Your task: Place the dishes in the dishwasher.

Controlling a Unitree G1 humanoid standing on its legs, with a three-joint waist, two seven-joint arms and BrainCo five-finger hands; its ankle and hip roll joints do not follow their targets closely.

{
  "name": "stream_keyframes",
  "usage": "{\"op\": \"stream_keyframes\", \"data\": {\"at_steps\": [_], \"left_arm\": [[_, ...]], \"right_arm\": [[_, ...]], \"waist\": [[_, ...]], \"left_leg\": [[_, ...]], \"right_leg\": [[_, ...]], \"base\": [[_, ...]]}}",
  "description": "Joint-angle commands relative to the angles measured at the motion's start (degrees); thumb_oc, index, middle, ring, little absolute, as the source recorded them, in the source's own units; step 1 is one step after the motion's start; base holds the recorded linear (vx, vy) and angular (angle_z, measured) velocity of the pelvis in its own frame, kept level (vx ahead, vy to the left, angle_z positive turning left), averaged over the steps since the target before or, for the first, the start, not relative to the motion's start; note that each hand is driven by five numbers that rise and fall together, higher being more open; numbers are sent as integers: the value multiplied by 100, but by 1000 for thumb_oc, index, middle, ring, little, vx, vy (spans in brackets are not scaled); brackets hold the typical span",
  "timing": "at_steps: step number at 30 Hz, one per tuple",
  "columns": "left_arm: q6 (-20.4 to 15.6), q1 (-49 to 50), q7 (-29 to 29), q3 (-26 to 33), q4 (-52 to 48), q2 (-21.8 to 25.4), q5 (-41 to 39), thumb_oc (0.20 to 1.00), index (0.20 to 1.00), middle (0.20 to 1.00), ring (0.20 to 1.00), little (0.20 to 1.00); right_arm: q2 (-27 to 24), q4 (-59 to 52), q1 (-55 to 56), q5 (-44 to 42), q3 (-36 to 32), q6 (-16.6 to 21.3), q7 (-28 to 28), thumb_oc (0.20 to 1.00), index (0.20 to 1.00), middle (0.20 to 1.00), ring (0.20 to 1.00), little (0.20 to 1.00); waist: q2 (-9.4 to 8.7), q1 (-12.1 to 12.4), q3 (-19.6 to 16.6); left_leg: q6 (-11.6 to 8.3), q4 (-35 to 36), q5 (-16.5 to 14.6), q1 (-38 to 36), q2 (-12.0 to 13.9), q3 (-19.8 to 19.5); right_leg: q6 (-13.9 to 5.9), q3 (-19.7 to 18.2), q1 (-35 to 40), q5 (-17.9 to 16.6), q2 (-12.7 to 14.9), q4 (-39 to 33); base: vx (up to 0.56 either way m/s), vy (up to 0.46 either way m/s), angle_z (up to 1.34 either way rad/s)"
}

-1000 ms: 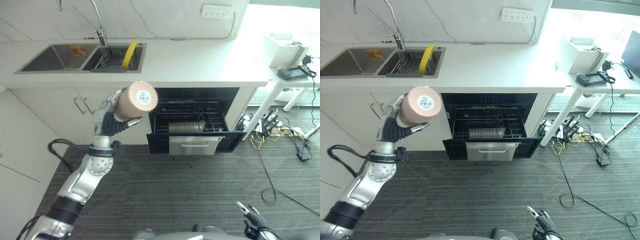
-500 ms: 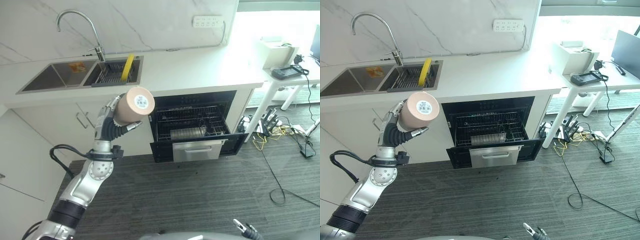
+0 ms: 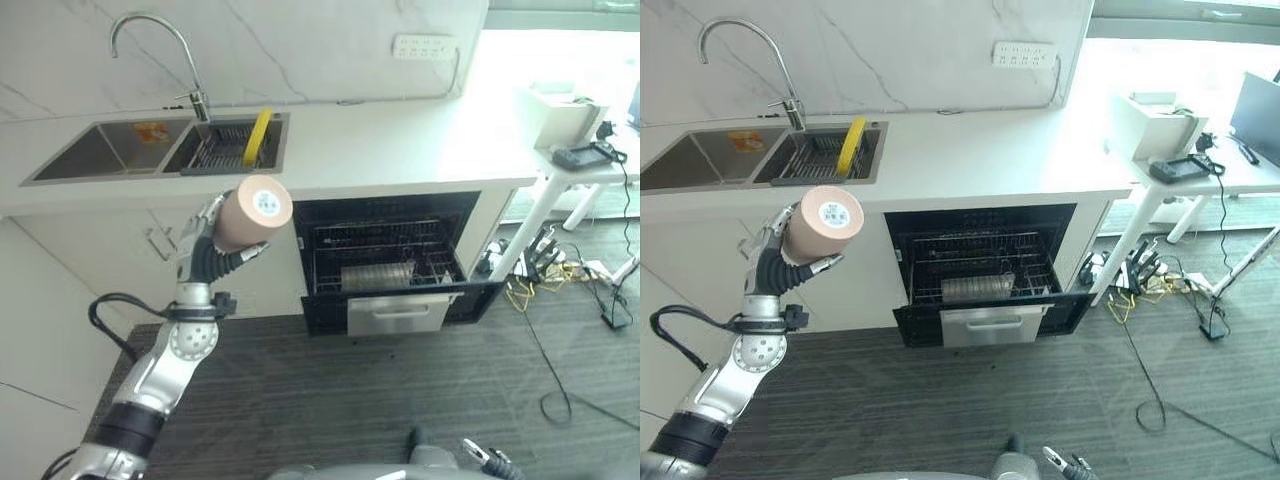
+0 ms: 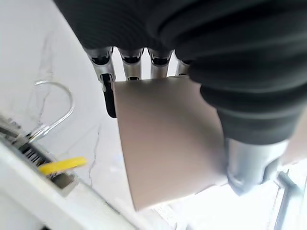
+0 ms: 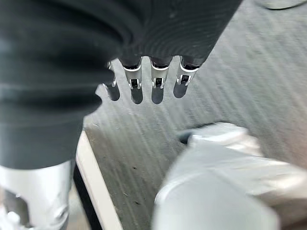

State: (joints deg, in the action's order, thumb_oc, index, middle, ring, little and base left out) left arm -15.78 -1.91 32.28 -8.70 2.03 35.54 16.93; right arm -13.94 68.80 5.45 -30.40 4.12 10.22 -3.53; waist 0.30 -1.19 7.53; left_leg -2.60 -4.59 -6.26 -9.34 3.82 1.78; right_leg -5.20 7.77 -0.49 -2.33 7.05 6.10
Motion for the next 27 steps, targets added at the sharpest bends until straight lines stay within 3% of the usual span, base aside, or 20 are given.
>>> {"op": "stream_keyframes", "data": {"at_steps": [1,3,4,5,6,11,13,16,27], "left_arm": [[-217,-797,72,181,-609,165,-47,200,200,200,200,200],[-250,-883,29,96,-606,158,-30,200,200,200,200,200],[-245,-993,-16,67,-568,168,-40,200,200,200,200,200],[-247,-1049,-7,23,-546,164,-37,200,200,200,200,200],[-272,-1132,16,-47,-467,150,-26,200,200,200,200,200],[-322,-1275,176,-236,-128,181,66,200,200,200,200,200],[-396,-1146,76,-20,-135,272,-6,200,200,200,200,200],[-507,-1043,-54,160,-143,348,1,200,200,200,200,200],[-439,-1159,-323,36,-118,492,2,200,200,200,200,200]], "right_arm": [[-198,136,-166,-275,-52,81,-204,1000,1000,1000,1000,1000],[-263,197,-167,-315,-113,107,-289,1000,1000,1000,1000,1000],[-388,285,-226,-385,-210,48,-400,1000,1000,1000,1000,1000],[-416,300,-239,-453,-261,66,-421,1000,1000,1000,1000,1000],[-427,303,-270,-521,-295,92,-419,1000,1000,1000,1000,1000],[-186,291,-251,-371,-177,188,-402,1000,1000,1000,1000,1000],[-55,253,-180,-189,36,164,-799,1000,1000,1000,1000,1000],[22,191,-125,-397,177,166,-943,1000,1000,1000,1000,1000],[-23,142,-57,-758,-33,258,-1295,1000,1000,1000,1000,1000]], "waist": [[-131,-111,13],[-90,-100,36],[28,-82,21],[116,-62,28],[167,-71,40],[332,-163,-109],[326,-115,-191],[242,-88,-256],[139,-185,-415]], "left_leg": [[-171,-1626,474,962,553,221],[-248,-1133,539,988,687,357],[-431,-95,782,847,821,474],[-580,269,1125,904,926,528],[-639,498,1264,961,998,679],[-614,879,985,512,831,728],[-600,942,868,387,783,734],[-597,959,734,289,778,797],[-521,959,588,158,819,974]], "right_leg": [[90,-206,229,478,54,16],[56,-60,316,524,65,-43],[-22,93,430,625,69,-126],[-46,141,535,684,33,-189],[-57,217,628,743,45,-251],[-272,382,660,570,359,-451],[-414,473,716,417,479,-623],[-587,566,704,209,602,-832],[-616,401,764,201,592,-919]], "base": [[177,-157,50],[163,54,48],[160,200,55],[186,268,36],[99,201,23],[81,197,-9],[67,52,-12],[0,-14,5],[8,1,-6]]}}
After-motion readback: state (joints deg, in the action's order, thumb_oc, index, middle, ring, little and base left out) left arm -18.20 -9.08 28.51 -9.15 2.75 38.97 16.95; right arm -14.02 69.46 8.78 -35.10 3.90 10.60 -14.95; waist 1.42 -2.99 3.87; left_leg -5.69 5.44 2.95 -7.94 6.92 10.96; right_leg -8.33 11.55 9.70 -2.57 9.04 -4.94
